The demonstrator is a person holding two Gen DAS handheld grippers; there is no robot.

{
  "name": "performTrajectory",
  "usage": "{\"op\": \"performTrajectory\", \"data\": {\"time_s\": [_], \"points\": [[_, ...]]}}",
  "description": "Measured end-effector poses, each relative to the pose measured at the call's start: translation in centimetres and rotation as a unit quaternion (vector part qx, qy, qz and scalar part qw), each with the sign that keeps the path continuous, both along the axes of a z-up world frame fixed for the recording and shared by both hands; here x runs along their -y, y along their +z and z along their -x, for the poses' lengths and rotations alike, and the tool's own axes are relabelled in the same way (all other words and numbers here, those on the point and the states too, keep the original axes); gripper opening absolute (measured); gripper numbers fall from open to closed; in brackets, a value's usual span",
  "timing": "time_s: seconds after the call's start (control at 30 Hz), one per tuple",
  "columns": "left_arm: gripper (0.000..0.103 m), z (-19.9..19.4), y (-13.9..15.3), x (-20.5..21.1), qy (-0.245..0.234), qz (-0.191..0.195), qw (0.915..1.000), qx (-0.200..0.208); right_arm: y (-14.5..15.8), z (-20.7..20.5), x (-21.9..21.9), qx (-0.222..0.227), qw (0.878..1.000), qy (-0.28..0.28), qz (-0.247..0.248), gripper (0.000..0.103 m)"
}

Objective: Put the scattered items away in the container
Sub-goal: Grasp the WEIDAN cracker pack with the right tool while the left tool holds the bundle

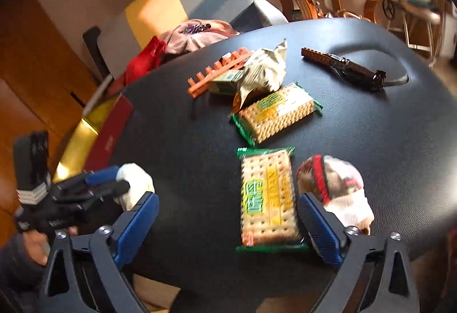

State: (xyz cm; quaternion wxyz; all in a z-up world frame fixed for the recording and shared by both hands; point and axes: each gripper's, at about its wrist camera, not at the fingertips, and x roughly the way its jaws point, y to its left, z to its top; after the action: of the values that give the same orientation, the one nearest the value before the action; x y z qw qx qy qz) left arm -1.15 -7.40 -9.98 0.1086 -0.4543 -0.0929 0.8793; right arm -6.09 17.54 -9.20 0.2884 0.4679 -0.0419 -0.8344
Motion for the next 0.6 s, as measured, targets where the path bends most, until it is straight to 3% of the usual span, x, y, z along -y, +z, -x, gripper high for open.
{"op": "performTrajectory", "data": {"time_s": [0.17, 0.4, 0.6], "points": [[0.063, -0.6, 0.3, 0.0, -0.001, 0.004, 1.0, -0.009, -0.4, -1.2, -0.3, 0.009, 1.0, 0.018, -0.004, 0.09], [0.063, -1.4, 0.3, 0.1, 0.0, 0.006, 0.9999, -0.013, -2.8, 2.3, -3.3, 0.057, 0.998, -0.021, 0.014, 0.09], [0.063, -1.9, 0.0, 0.7, 0.004, 0.002, 0.9999, -0.009, -2.5, 4.8, -3.0, 0.046, 0.999, -0.021, -0.007, 0.09]]}}
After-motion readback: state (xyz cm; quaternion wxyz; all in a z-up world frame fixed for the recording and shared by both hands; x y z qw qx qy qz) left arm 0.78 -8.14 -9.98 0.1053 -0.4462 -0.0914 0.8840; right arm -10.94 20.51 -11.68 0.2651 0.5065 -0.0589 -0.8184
